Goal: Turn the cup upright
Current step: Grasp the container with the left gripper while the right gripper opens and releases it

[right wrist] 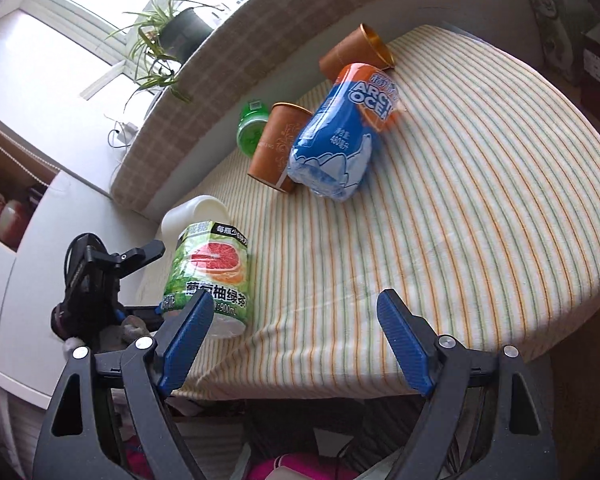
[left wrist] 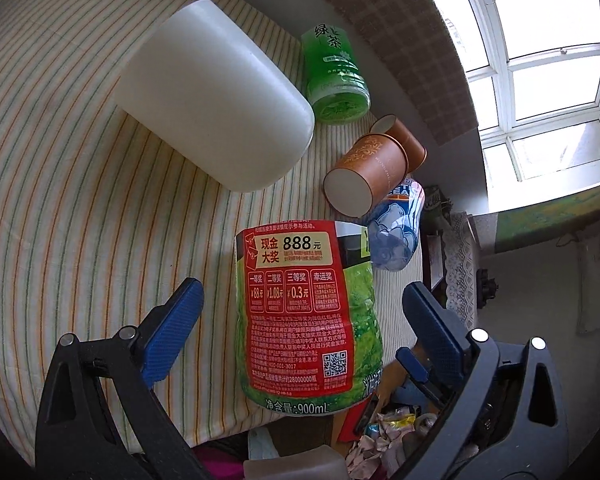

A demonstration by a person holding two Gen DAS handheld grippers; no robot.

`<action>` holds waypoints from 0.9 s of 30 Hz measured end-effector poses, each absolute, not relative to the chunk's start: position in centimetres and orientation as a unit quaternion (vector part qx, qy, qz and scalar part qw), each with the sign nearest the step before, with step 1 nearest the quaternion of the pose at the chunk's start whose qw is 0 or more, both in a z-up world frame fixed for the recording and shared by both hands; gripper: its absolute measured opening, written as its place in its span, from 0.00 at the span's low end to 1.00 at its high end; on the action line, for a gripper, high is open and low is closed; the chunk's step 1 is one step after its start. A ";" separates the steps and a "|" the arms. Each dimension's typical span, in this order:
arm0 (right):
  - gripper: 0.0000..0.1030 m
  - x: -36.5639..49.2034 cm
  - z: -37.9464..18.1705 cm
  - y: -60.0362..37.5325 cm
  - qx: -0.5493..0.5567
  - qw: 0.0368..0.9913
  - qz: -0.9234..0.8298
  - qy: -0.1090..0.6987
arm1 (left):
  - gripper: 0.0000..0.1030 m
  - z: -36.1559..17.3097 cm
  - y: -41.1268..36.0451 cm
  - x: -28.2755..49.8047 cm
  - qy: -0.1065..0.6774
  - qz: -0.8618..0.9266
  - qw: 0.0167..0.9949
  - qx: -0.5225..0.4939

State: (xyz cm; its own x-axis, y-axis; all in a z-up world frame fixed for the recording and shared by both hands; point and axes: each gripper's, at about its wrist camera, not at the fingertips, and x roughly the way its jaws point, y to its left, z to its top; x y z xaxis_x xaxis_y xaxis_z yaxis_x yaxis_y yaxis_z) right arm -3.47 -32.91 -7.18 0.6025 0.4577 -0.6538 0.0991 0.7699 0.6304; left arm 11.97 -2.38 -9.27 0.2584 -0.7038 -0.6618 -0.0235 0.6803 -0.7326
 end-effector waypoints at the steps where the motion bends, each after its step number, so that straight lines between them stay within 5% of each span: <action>1: 0.81 -3.7 -7.3 -33.2 0.326 0.835 0.104 0.432 | 0.97 -9.5 -2.6 12.1 0.566 -0.235 0.722 -0.322; 13: 0.81 -4.1 -7.4 -32.1 0.281 0.853 0.082 0.432 | 0.81 -10.9 -4.3 12.9 0.579 -0.250 0.708 -0.320; 27: 0.81 -3.9 -7.0 -32.4 0.276 0.861 0.063 0.424 | 0.81 -8.7 -5.4 11.3 0.539 -0.244 0.764 -0.258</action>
